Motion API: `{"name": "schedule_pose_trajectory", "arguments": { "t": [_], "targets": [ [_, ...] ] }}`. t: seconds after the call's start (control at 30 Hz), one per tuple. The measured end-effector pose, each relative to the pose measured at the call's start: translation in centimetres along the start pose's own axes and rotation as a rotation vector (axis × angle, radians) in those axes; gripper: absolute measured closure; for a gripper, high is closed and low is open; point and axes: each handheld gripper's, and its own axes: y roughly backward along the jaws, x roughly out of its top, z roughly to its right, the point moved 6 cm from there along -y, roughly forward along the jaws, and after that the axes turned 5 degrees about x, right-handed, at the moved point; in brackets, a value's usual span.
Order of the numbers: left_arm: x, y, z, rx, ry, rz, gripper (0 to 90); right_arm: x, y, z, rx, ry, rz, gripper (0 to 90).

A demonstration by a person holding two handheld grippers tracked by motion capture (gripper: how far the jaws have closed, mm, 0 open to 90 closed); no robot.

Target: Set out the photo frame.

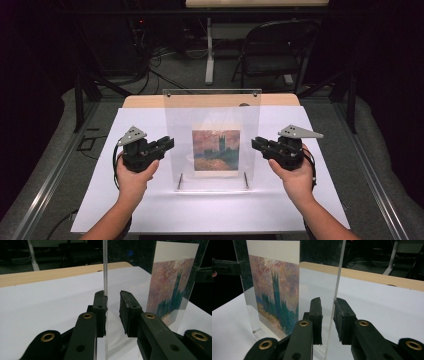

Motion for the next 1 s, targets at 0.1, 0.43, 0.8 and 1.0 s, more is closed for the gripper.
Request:
{"name": "schedule_pose_trajectory", "arguments": {
  "t": [0.1,0.43,0.8,1.0],
  "targets": [
    [-0.4,0.5,0.3,-0.008,0.003,0.006,75.2,-0.4,0.5,-0.5,0.010,-0.006,0.005,77.2],
    [-1.3,1.7,1.1,-0.008,-0.035,0.012,73.8,-1.2,1.4,-1.5,0.015,0.013,0.010,76.4],
    [-1.7,2.0,1.2,-0.014,-0.034,0.022,73.1,-1.3,1.6,-1.9,0.020,0.024,0.015,75.8],
    [-1.6,2.0,1.2,-0.018,-0.028,0.027,71.7,-1.3,1.6,-1.7,0.040,0.012,0.023,74.8]
  ]
}}
